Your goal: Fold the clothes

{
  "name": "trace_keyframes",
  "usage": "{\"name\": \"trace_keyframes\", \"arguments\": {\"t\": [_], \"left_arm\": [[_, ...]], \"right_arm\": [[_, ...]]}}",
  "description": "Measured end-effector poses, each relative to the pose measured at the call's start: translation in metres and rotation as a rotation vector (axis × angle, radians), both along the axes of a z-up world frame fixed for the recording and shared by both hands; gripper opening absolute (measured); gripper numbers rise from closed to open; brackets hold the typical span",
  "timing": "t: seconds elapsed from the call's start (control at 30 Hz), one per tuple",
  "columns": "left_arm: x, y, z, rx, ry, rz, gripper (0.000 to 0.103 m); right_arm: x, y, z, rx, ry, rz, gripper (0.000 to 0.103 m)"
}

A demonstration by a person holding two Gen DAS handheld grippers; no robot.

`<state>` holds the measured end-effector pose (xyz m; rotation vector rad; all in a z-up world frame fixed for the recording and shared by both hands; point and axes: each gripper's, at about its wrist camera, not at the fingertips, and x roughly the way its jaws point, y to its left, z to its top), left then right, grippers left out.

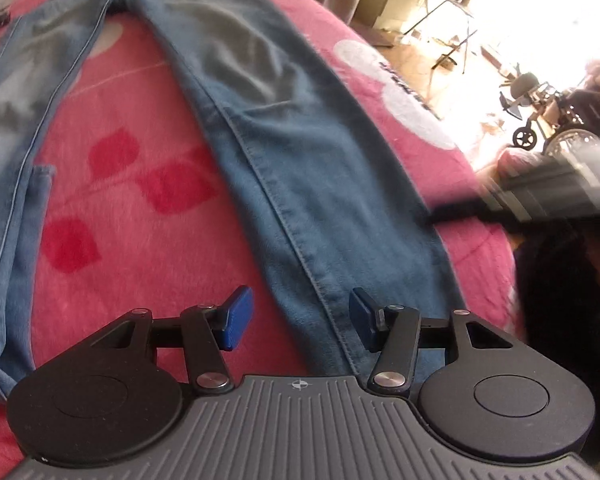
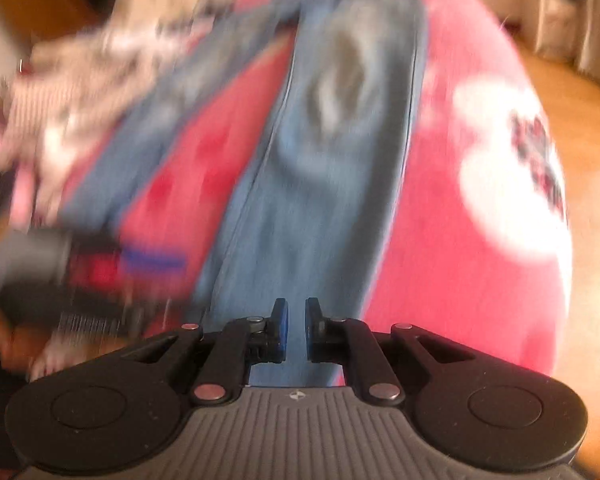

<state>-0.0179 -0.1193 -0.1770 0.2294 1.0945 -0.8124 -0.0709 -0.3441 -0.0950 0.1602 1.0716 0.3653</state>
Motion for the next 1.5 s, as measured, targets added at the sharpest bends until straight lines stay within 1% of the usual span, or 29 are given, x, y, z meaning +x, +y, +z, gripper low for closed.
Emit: {"name": "trace_keyframes", "arguments": {"t": [0.07,0.1,0.13,0.2,0.3,0.4,0.5,0.53,0.67,0.7,0.77,0.8,0.87,0.93,0.97,1.03,1.07,1.17,1.27,1.33,1.37,1.4,1.43,1.5], "left_arm": [[0.000,0.001,-0.009,0.051,0.016,-0.005,0.053],[0.002,0.005,-0.012,0.064,0.033,0.013,0.053],[0.005,0.009,-0.015,0.072,0.051,0.034,0.053],[0.011,0.021,-0.012,0.038,0.074,0.091,0.053],[0.018,0.032,-0.008,0.020,0.065,0.168,0.053],[0.023,0.038,-0.006,-0.006,0.094,0.227,0.053],[0.023,0.040,-0.002,0.005,0.072,0.248,0.053],[0.021,0.041,-0.001,0.006,0.066,0.250,0.053],[0.019,0.045,0.000,-0.008,0.070,0.253,0.053],[0.020,0.044,-0.001,-0.012,0.077,0.251,0.053],[0.021,0.038,-0.002,-0.012,0.081,0.240,0.053],[0.020,0.035,-0.002,-0.013,0.079,0.229,0.053],[0.017,0.031,0.000,-0.017,0.068,0.202,0.053],[0.014,0.028,0.002,-0.018,0.048,0.178,0.054],[0.013,0.026,0.003,-0.018,0.044,0.173,0.054],[0.012,0.024,0.003,-0.019,0.041,0.167,0.055],[0.013,0.022,0.003,-0.021,0.043,0.167,0.055],[0.012,0.019,0.002,-0.021,0.049,0.163,0.055],[0.011,0.016,0.002,-0.012,0.038,0.153,0.055],[0.011,0.017,0.003,-0.016,0.032,0.159,0.056],[0.011,0.018,0.003,-0.018,0.030,0.165,0.056],[0.012,0.019,0.002,-0.021,0.030,0.174,0.056],[0.014,0.020,0.002,-0.024,0.033,0.184,0.056],[0.018,0.023,0.001,-0.028,0.038,0.205,0.056]], "right_arm": [[0.018,-0.002,-0.011,0.037,-0.034,-0.015,0.009],[0.014,-0.004,-0.016,0.012,-0.022,-0.034,0.008],[0.011,-0.006,-0.022,-0.014,-0.010,-0.052,0.002],[0.004,-0.010,-0.033,-0.064,0.014,-0.088,0.001],[-0.012,0.017,-0.037,-0.046,0.001,0.036,0.005],[-0.028,0.044,-0.040,-0.028,-0.012,0.161,0.005],[-0.044,0.071,-0.043,-0.010,-0.025,0.285,0.005],[-0.057,0.083,-0.050,-0.029,-0.028,0.339,0.006],[-0.108,0.112,-0.051,0.023,0.036,0.621,0.005],[-0.119,0.115,-0.046,-0.022,-0.004,0.661,0.005],[-0.113,0.112,-0.039,-0.080,-0.076,0.599,0.005],[-0.104,0.103,-0.037,-0.067,-0.071,0.517,0.005],[-0.095,0.084,-0.043,-0.038,-0.011,0.391,0.006],[-0.110,0.085,-0.049,-0.042,0.020,0.447,0.006],[-0.124,0.089,-0.049,-0.045,0.036,0.512,0.006],[-0.147,0.098,-0.049,0.023,0.157,0.626,0.006],[-0.152,0.100,-0.048,0.030,0.174,0.649,0.006],[-0.136,0.086,-0.032,-0.055,0.053,0.570,0.006],[-0.093,0.057,-0.027,-0.054,0.015,0.320,0.007],[-0.080,0.048,-0.034,-0.157,0.018,0.230,0.006],[-0.083,0.050,-0.039,-0.167,0.026,0.231,0.006],[-0.089,0.052,-0.038,-0.161,0.025,0.255,0.007],[-0.093,0.056,-0.038,-0.151,0.042,0.301,0.007],[-0.093,0.061,-0.035,-0.113,0.042,0.388,0.007]]}}
